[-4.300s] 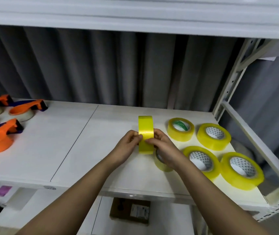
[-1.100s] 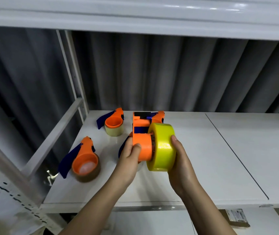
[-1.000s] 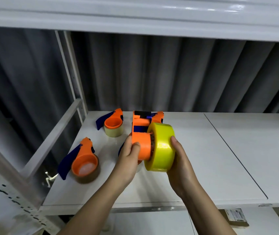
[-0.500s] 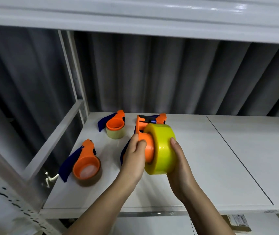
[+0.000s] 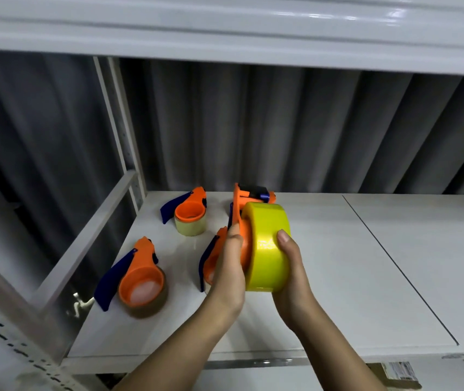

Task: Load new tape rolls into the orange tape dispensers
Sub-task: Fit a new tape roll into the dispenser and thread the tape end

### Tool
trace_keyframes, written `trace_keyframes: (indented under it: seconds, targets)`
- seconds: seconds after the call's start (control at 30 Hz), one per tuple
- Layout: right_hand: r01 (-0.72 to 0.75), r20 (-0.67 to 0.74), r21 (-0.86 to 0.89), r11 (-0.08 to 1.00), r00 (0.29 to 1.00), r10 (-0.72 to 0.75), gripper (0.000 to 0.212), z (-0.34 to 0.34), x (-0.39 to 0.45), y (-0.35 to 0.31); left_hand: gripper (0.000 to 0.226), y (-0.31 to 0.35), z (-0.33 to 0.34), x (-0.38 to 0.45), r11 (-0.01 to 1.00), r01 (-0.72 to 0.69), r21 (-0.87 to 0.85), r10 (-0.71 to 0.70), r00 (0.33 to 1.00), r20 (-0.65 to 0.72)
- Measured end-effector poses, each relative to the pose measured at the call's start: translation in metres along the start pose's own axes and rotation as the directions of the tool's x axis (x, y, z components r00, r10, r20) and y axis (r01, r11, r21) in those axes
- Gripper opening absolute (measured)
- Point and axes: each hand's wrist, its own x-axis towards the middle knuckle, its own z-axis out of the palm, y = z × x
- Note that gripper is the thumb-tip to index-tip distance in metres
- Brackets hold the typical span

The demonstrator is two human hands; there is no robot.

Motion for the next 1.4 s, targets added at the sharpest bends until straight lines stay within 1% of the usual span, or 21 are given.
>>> trace_keyframes:
  seconds: [0.07, 0.1, 0.17, 0.23, 0.33, 0.43, 0.53, 0.6, 0.67, 0.73, 0.83, 0.9, 0.97, 1.0, 1.03, 1.13, 1.23, 1.3, 1.33, 1.37, 1.4]
  targets:
    - [-0.002, -0.028, -0.010, 1.000, 1.000, 0.001, 0.084, 0.003, -0.001, 0.000, 0.046, -0.002, 0.002, -0.002, 1.000, -0.028, -0.013, 0.028, 0.999, 0.017]
    - [-0.007, -0.034, 0.001, 1.000, 0.999, 0.007, 0.080, 0.004, -0.002, 0.000, 0.055, -0.004, 0.003, -0.003, 0.998, -0.062, -0.001, 0.062, 0.997, 0.036]
    - [-0.044, -0.027, 0.091, 0.995, 0.999, 0.047, 0.066, 0.006, -0.005, -0.001, 0.067, -0.008, 0.006, -0.005, 0.986, -0.154, 0.066, 0.147, 0.985, 0.095]
    - [-0.062, -0.019, 0.101, 0.993, 0.998, 0.065, 0.062, 0.007, -0.006, -0.001, 0.064, -0.010, 0.007, -0.006, 0.978, -0.184, 0.099, 0.171, 0.976, 0.133]
    - [-0.084, -0.020, -0.001, 0.996, 0.996, 0.084, 0.064, 0.005, -0.006, -0.007, 0.055, -0.011, 0.001, -0.001, 0.954, -0.238, 0.182, 0.205, 0.961, 0.184]
    - [-0.162, 0.022, -0.148, 0.976, 0.986, 0.167, 0.063, -0.003, -0.003, -0.018, 0.039, -0.007, -0.007, 0.000, 0.911, -0.299, 0.283, 0.233, 0.941, 0.246]
    - [-0.172, 0.017, -0.267, 0.948, 0.983, 0.182, 0.070, -0.012, 0.000, -0.024, 0.012, 0.000, -0.015, -0.001, 0.934, -0.250, 0.255, 0.187, 0.951, 0.246]
    - [-0.153, 0.063, -0.325, 0.933, 0.981, 0.183, 0.074, -0.013, -0.002, -0.027, 0.015, 0.005, -0.020, -0.002, 0.960, -0.182, 0.215, 0.129, 0.962, 0.239]
    - [-0.112, 0.102, -0.403, 0.908, 0.981, 0.166, 0.087, -0.012, -0.004, -0.027, 0.018, 0.011, -0.024, -0.002, 0.978, -0.112, 0.176, 0.063, 0.963, 0.261]
    - [-0.067, 0.093, -0.417, 0.907, 0.989, 0.116, 0.098, -0.009, -0.006, -0.025, 0.024, 0.018, -0.032, 0.000, 0.979, -0.070, 0.194, 0.010, 0.955, 0.296]
    - [0.032, 0.060, -0.385, 0.922, 0.998, -0.010, 0.095, -0.007, -0.010, -0.018, 0.032, 0.029, -0.044, 0.007, 0.956, -0.028, 0.292, -0.063, 0.953, 0.298]
    - [0.074, 0.045, -0.429, 0.900, 0.997, -0.061, 0.098, -0.004, -0.012, -0.012, 0.049, 0.036, -0.047, 0.007, 0.946, 0.024, 0.323, -0.115, 0.957, 0.265]
    - [0.080, 0.019, -0.457, 0.886, 0.997, -0.080, 0.100, 0.000, -0.013, -0.008, 0.072, 0.039, -0.043, 0.007, 0.938, 0.052, 0.343, -0.147, 0.955, 0.256]
    - [0.077, 0.006, -0.457, 0.886, 0.996, -0.084, 0.101, 0.003, -0.013, -0.007, 0.079, 0.040, -0.041, 0.005, 0.934, 0.076, 0.349, -0.169, 0.955, 0.245]
    - [0.077, -0.004, -0.460, 0.885, 0.996, -0.088, 0.102, 0.004, -0.013, -0.006, 0.078, 0.039, -0.041, 0.002, 0.936, 0.101, 0.339, -0.190, 0.951, 0.242]
    - [0.073, -0.001, -0.501, 0.863, 0.996, -0.085, 0.097, 0.007, -0.014, -0.003, 0.041, 0.034, -0.031, 0.000, 0.966, 0.046, 0.253, -0.099, 0.975, 0.201]
    - [0.041, 0.053, -0.547, 0.836, 0.998, -0.014, 0.092, 0.004, -0.017, -0.006, 0.039, 0.022, -0.027, 0.004, 0.938, -0.083, 0.338, 0.043, 0.991, 0.124]
    - [0.055, 0.060, -0.627, 0.777, 0.998, -0.022, 0.088, 0.000, -0.021, -0.010, 0.024, 0.014, -0.032, 0.004, 0.936, -0.135, 0.325, 0.110, 0.990, 0.094]
    - [0.080, 0.027, -0.674, 0.734, 0.996, -0.083, 0.080, 0.000, -0.023, -0.014, 0.019, 0.013, -0.033, 0.001, 0.939, -0.151, 0.309, 0.130, 0.988, 0.086]
    - [0.116, -0.023, -0.733, 0.671, 0.981, -0.195, 0.071, -0.001, -0.025, -0.018, 0.019, 0.012, -0.034, -0.001, 0.934, -0.171, 0.313, 0.153, 0.985, 0.082]
    - [0.160, -0.057, -0.789, 0.593, 0.942, -0.330, 0.063, -0.002, -0.027, -0.022, 0.019, 0.011, -0.034, -0.004, 0.917, -0.202, 0.344, 0.184, 0.979, 0.085]
